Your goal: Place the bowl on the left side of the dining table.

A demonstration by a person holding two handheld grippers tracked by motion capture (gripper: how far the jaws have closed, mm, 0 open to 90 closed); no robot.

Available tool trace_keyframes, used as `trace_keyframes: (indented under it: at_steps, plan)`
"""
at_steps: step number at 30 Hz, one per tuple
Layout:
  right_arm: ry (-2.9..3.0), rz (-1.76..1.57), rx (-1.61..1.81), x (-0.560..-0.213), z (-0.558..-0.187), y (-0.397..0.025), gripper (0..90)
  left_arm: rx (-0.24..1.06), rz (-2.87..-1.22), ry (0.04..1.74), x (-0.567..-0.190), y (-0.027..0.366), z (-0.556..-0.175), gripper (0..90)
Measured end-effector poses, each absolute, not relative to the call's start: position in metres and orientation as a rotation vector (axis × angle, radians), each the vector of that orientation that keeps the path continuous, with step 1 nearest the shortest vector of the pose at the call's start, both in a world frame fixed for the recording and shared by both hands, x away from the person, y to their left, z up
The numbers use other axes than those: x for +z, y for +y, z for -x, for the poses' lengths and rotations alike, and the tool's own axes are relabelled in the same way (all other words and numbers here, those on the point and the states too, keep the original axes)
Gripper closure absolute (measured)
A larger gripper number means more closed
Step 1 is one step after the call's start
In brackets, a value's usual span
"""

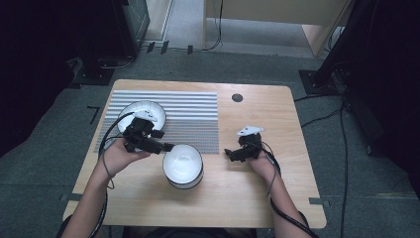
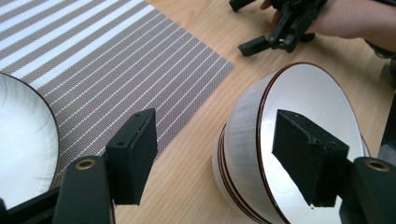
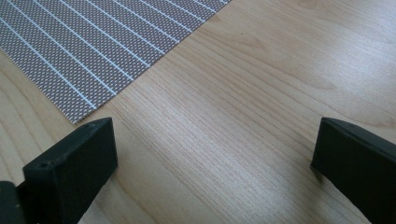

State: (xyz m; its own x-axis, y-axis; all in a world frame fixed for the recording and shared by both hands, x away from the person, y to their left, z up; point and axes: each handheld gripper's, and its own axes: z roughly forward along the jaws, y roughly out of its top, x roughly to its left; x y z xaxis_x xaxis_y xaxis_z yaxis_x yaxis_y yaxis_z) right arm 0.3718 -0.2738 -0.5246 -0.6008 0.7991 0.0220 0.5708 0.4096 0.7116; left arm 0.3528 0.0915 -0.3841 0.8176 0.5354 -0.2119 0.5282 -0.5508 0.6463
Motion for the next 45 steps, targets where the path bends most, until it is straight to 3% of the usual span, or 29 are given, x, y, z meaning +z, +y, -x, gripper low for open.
trace_keyframes:
  at_steps: [31, 45]
  plan:
    - [2.348, -1.185, 0.997, -0.525, -0.372, -0.274, 0.0, -0.041, -2.295, 0.681, -0.41, 0.073, -0.353, 29.8]
    - [2.349, -1.185, 0.997, -0.525, -0.372, -0.274, 0.0, -0.043, -2.272, 0.695, -0.416, 0.069, -0.355, 43.1]
